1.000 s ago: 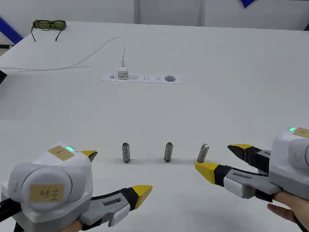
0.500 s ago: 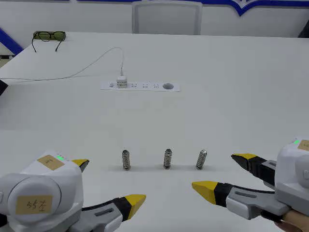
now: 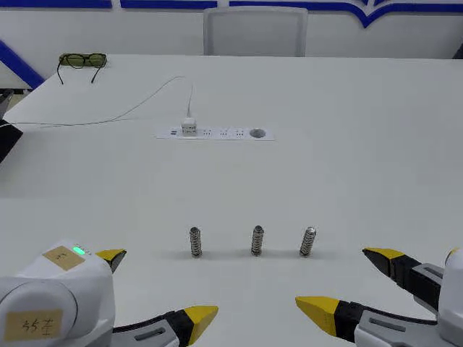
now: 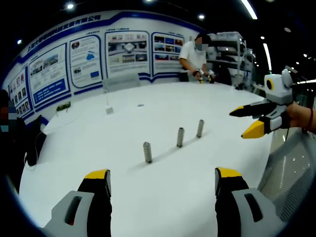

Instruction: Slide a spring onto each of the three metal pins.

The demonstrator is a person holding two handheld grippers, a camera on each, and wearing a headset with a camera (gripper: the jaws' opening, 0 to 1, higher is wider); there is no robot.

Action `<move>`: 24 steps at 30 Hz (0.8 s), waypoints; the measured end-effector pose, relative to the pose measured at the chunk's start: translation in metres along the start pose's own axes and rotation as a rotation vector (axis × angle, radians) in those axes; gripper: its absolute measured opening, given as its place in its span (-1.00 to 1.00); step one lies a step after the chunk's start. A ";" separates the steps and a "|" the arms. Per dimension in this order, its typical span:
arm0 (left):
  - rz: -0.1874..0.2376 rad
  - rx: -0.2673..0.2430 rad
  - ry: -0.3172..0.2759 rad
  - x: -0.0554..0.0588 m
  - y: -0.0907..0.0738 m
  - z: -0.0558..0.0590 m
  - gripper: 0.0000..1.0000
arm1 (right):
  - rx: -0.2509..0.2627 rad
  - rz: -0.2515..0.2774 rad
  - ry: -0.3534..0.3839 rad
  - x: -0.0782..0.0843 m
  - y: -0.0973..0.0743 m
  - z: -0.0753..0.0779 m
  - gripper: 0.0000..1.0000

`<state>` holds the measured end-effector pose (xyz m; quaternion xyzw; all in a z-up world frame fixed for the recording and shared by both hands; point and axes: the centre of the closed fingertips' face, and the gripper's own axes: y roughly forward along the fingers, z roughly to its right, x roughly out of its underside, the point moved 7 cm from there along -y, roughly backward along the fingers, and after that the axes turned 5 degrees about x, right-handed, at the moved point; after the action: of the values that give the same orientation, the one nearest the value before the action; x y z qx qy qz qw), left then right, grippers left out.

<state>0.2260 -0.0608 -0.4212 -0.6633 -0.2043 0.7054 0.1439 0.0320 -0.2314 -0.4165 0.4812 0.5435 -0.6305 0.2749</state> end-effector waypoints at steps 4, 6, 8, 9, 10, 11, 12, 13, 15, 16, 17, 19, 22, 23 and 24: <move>0.008 0.002 -0.007 0.000 -0.001 0.001 0.83 | -0.002 -0.005 -0.008 -0.001 -0.001 -0.001 0.58; 0.002 0.001 -0.007 0.001 -0.001 0.001 0.85 | -0.003 -0.002 -0.007 -0.002 -0.001 -0.002 0.59; 0.002 -0.001 -0.006 0.001 -0.001 0.001 0.87 | -0.006 -0.006 -0.006 -0.002 -0.001 -0.003 0.62; 0.005 -0.001 -0.009 0.001 -0.002 0.001 0.88 | -0.006 -0.007 -0.007 -0.002 -0.002 -0.003 0.62; 0.005 0.000 -0.014 0.002 -0.002 0.001 0.89 | -0.005 -0.007 -0.011 -0.003 -0.002 -0.004 0.62; 0.005 0.000 -0.014 0.002 -0.002 0.001 0.90 | -0.006 -0.006 -0.011 -0.002 -0.002 -0.004 0.62; 0.004 -0.001 -0.014 0.002 -0.002 0.001 0.92 | -0.007 -0.007 -0.011 -0.002 -0.002 -0.005 0.62; 0.001 -0.003 -0.013 0.002 -0.003 0.001 0.92 | -0.007 -0.007 -0.010 -0.002 -0.002 -0.005 0.62; 0.002 -0.006 -0.013 0.002 -0.003 0.000 0.94 | -0.008 -0.007 -0.009 -0.002 -0.002 -0.005 0.62; 0.003 -0.007 -0.015 0.002 -0.003 0.000 0.95 | -0.007 -0.008 -0.008 -0.002 -0.002 -0.005 0.62; 0.005 -0.008 -0.016 0.002 -0.003 0.000 0.97 | -0.008 -0.008 -0.008 -0.002 -0.002 -0.005 0.62; 0.004 -0.009 -0.018 0.002 -0.004 0.000 0.99 | -0.007 -0.007 -0.007 -0.002 -0.002 -0.005 0.62; 0.005 -0.007 -0.019 0.002 -0.004 0.001 0.99 | -0.007 -0.004 -0.002 -0.002 -0.002 -0.005 0.63; 0.006 -0.007 -0.018 0.002 -0.004 0.001 0.99 | -0.005 -0.001 -0.002 -0.002 -0.002 -0.004 0.63; 0.008 -0.008 -0.019 0.002 -0.004 0.001 0.99 | -0.006 0.000 -0.001 -0.002 -0.002 -0.004 0.63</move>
<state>0.2245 -0.0568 -0.4213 -0.6579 -0.2055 0.7116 0.1365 0.0320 -0.2269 -0.4138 0.4802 0.5450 -0.6292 0.2766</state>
